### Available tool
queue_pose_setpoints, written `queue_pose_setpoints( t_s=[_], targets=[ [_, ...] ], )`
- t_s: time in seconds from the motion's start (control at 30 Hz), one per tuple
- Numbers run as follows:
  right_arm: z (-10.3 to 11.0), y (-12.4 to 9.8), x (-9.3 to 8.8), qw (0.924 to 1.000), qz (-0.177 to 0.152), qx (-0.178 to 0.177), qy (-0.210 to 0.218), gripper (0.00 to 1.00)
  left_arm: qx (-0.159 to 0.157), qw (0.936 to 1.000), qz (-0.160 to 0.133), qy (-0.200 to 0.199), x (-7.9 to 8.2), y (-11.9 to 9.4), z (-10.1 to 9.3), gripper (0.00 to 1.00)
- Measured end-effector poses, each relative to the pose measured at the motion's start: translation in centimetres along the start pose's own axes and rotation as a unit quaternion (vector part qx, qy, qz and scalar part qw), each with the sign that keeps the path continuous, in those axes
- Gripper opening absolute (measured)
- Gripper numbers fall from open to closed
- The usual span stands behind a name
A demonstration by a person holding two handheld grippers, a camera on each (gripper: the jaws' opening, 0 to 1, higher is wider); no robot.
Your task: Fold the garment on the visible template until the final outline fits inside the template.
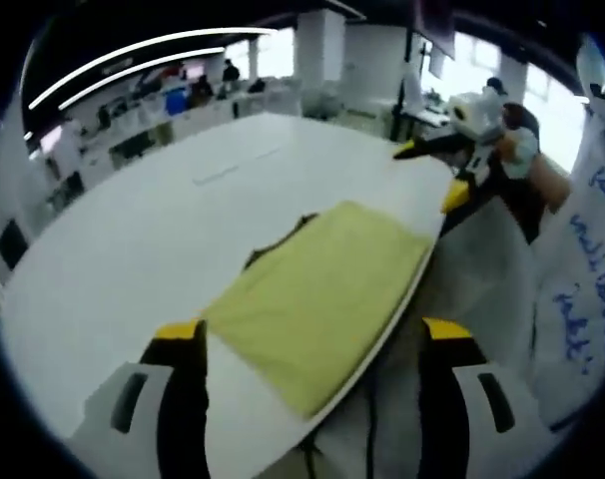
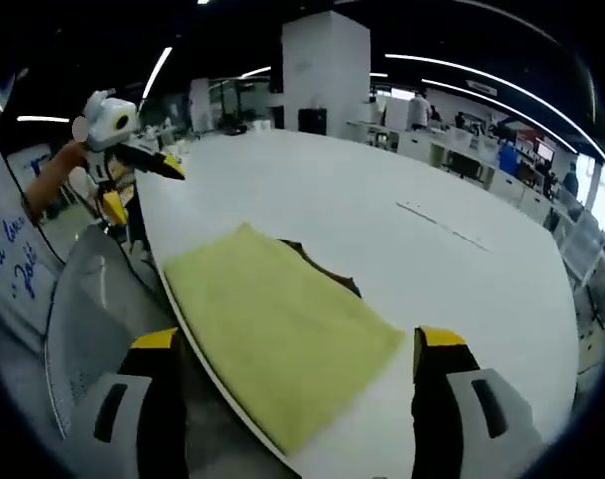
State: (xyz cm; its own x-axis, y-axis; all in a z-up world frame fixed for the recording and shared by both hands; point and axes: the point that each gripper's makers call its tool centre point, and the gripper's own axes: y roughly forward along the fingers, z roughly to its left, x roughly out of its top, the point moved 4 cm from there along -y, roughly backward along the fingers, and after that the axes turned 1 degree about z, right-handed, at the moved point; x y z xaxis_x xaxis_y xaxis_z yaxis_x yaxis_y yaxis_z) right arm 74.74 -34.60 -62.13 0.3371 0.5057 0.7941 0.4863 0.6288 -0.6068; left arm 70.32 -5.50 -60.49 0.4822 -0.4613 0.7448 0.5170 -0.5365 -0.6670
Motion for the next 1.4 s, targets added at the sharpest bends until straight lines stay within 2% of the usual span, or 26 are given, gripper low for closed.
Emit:
queue_pose_setpoints(
  t_s=[0.1, 0.43, 0.67, 0.83, 1.0, 1.4],
  targets=[
    [0.7, -0.6, -0.2, 1.0, 0.005, 0.001, -0.002, 1.0, 0.003, 1.0, -0.001, -0.004, -0.5, -0.7, -0.4, 0.88],
    [2.0, -1.7, -1.0, 0.9999, 0.011, 0.003, -0.001, 1.0, 0.006, 1.0, 0.007, -0.003, -1.6, -2.3, -2.1, 0.99],
    [3.0, -2.2, -1.6, 0.9999, 0.009, 0.009, 0.005, 1.0, 0.009, 0.9999, -0.002, -0.009, -1.5, -2.7, -2.9, 1.0],
    [3.4, -2.3, -2.4, 0.9998, 0.014, 0.005, 0.015, 1.0, 0.013, 0.9995, 0.02, -0.02, -2.8, -2.4, -3.2, 0.99],
    [3.4, -2.5, -3.1, 0.9996, 0.019, 0.003, 0.021, 1.0, 0.015, 0.9994, 0.017, -0.026, -2.9, -3.0, -3.2, 0.99],
    [2.6, -3.4, -2.5, 0.9993, 0.005, -0.021, 0.03, 1.0, 0.021, 0.999, 0.016, -0.036, -3.0, -3.2, -3.1, 0.99]
  ],
)
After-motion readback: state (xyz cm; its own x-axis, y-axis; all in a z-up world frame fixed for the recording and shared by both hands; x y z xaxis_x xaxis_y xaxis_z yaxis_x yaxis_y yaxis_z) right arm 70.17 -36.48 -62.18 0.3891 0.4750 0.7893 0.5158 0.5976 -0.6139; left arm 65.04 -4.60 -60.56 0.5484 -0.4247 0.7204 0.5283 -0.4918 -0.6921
